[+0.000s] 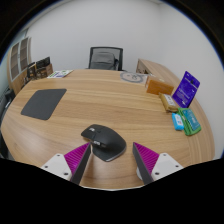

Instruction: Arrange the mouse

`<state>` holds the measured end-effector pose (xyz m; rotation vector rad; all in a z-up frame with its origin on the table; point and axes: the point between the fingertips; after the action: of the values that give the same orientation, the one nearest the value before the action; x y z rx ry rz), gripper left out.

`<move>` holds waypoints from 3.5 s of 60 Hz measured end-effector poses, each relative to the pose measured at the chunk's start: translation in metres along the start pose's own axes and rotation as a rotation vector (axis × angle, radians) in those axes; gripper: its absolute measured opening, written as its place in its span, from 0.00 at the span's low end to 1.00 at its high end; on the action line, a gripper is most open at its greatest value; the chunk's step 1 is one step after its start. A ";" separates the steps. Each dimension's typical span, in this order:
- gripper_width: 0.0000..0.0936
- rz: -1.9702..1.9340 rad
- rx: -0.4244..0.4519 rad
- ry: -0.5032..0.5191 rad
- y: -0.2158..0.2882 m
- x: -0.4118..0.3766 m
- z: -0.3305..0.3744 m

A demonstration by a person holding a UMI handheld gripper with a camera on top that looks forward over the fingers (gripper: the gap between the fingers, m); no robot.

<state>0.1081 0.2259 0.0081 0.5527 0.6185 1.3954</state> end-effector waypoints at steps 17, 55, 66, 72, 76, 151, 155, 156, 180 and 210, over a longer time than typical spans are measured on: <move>0.92 -0.008 0.000 0.024 0.023 -0.005 -0.041; 0.58 -0.089 -0.021 0.012 0.046 -0.007 -0.084; 0.43 -0.115 -0.032 0.001 0.046 -0.006 -0.084; 0.41 -0.123 -0.039 -0.021 0.047 -0.004 -0.082; 0.41 -0.135 -0.024 -0.061 0.050 -0.001 -0.075; 0.43 -0.095 0.011 0.016 0.071 -0.371 -0.125; 0.44 -0.115 0.010 0.010 0.067 -0.370 -0.128; 0.46 -0.114 0.013 0.015 0.067 -0.370 -0.128; 0.92 -0.099 0.032 0.010 0.076 -0.353 -0.045; 0.92 -0.062 0.066 -0.021 0.032 -0.293 0.225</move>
<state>0.2198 -0.0616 0.2146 0.5957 0.6612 1.3128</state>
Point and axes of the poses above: the point between the fingertips, and its own axes, seen from behind it with the camera up: x to the right, y up, z backward, against the way the camera looks, and after that the axes turned 12 degrees about -z, right-handed
